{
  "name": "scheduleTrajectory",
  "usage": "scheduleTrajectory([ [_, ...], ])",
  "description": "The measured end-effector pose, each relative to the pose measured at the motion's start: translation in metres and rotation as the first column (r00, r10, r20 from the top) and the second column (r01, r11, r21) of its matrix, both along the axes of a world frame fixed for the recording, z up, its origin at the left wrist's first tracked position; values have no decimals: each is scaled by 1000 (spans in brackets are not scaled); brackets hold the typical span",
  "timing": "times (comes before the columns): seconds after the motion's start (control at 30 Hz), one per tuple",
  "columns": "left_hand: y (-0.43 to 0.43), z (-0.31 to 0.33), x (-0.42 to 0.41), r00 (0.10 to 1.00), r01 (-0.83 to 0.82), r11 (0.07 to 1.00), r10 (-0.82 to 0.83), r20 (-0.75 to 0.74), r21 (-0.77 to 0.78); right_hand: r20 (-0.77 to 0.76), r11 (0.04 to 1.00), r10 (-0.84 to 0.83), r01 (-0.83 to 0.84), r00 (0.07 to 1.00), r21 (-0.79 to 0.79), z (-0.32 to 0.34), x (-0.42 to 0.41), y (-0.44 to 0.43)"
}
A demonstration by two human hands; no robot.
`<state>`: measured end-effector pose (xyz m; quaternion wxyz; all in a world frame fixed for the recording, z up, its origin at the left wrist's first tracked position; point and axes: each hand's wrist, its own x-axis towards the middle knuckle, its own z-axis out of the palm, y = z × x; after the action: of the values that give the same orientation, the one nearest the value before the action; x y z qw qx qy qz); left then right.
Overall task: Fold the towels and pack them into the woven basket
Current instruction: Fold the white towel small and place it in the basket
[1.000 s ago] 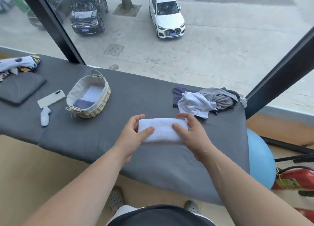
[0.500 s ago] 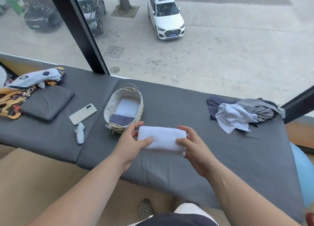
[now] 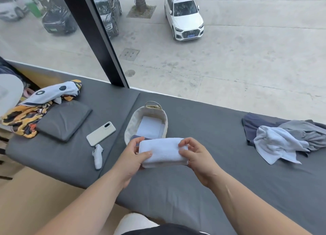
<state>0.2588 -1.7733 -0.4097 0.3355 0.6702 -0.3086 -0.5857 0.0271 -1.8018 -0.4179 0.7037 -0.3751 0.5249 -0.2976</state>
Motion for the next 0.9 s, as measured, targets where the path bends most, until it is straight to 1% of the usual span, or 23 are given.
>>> scheduleTrajectory([
  [0.13, -39, -15, 44, 998, 67, 998, -67, 6, -5, -58, 998, -57, 57, 997, -2, -14, 41, -31],
  [0.2, -63, -27, 71, 991, 134, 991, -134, 10, -1, -96, 995, -98, 101, 991, 27, -24, 67, -44],
  [0.3, -99, -45, 109, 971, 237, 970, -238, 11, 46, -139, 983, -148, 162, 979, 91, -36, 106, -55],
  [0.43, -143, -71, 143, 946, 322, 940, -324, 4, 113, -250, 972, -143, 183, 958, 145, -61, 142, -77],
  [0.53, -170, -107, 152, 925, 370, 918, -379, 42, 143, -340, 970, -98, 166, 935, 178, -92, 160, -104],
  [0.6, -184, -134, 152, 902, 401, 903, -419, 102, 156, -400, 964, -100, 188, 911, 188, -117, 169, -121],
  [0.63, -190, -148, 151, 885, 416, 896, -438, 157, 157, -428, 959, -114, 212, 897, 188, -129, 175, -129],
  [0.73, -201, -184, 146, 790, 474, 870, -488, 371, 135, -454, 915, -194, 328, 869, 236, -160, 195, -149],
  [0.83, -201, -213, 134, 715, 512, 852, -495, 494, 111, -490, 874, -218, 392, 844, 287, -181, 209, -162],
  [0.9, -201, -226, 125, 644, 551, 824, -522, 559, 135, -525, 866, -213, 408, 824, 289, -190, 209, -167],
])
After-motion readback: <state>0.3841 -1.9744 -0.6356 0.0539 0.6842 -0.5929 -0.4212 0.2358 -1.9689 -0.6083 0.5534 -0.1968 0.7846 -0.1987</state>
